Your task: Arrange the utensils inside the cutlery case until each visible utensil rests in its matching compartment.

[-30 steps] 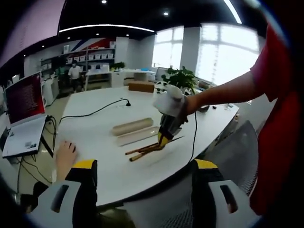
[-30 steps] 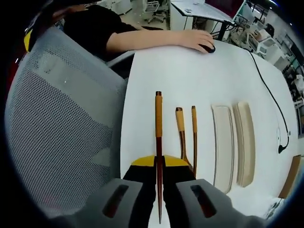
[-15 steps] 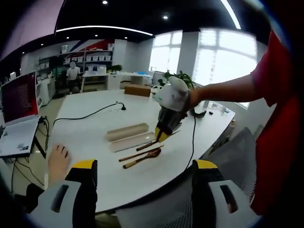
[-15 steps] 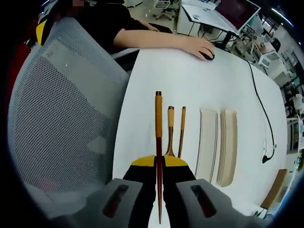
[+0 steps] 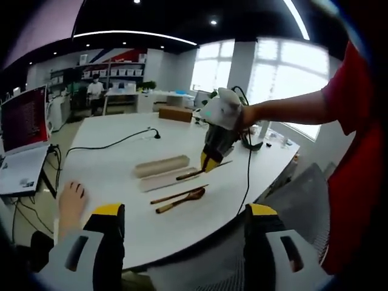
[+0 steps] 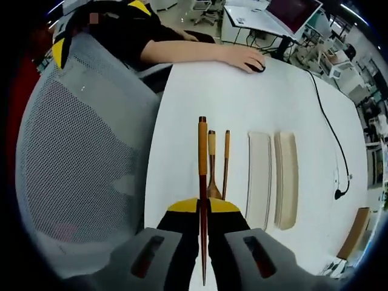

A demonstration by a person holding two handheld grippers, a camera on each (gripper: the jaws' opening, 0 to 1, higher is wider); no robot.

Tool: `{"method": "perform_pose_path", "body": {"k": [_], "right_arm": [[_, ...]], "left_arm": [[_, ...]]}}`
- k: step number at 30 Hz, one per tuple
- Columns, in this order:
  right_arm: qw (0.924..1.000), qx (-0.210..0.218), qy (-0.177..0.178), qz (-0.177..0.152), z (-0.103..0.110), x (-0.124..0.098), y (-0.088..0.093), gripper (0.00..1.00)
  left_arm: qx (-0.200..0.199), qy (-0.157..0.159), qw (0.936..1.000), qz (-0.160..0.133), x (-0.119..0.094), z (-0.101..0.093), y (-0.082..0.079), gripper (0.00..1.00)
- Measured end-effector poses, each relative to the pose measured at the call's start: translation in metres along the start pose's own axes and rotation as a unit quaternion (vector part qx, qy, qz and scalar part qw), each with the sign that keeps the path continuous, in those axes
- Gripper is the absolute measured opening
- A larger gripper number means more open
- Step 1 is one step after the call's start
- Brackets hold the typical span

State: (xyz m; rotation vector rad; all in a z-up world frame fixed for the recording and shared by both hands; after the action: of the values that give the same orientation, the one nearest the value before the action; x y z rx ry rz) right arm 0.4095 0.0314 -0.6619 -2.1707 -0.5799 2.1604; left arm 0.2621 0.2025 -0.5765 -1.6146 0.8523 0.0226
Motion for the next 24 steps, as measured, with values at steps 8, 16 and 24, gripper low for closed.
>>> {"method": "perform_pose_path", "body": {"k": [8,16,24], "right_arm": [[0.9995,-0.023,0.006,0.019,-0.013,-0.018,0.002,0.00],[0.9988,-0.032,0.025,0.025,-0.036,-0.047,0.003,0.00],[0.9986,-0.040,0.022,0.025,-0.059,-0.077,0.000,0.00]], "left_arm": [[-0.003,-0.009,0.9999,-0.008,-0.008,0.004,-0.001,0.83],[-0.013,-0.005,0.9999,-0.009,-0.003,0.002,0.002,0.83],[-0.015,0.000,0.9998,-0.012,0.003,0.001,-0.001,0.83]]}}
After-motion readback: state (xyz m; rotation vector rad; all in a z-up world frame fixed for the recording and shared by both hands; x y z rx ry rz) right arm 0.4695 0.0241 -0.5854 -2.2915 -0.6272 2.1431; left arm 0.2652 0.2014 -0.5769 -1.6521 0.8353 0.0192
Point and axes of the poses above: the point that each gripper's makers call its tool centre point, and the gripper's own axes: x roughly forward along the fingers, z roughly to its left, y roughly out of its underside, the point moved 3 cm from there along -x, roughly backward along the fingers, and after that the axes turned 7 degrees about -x, right-handed, at the moved point
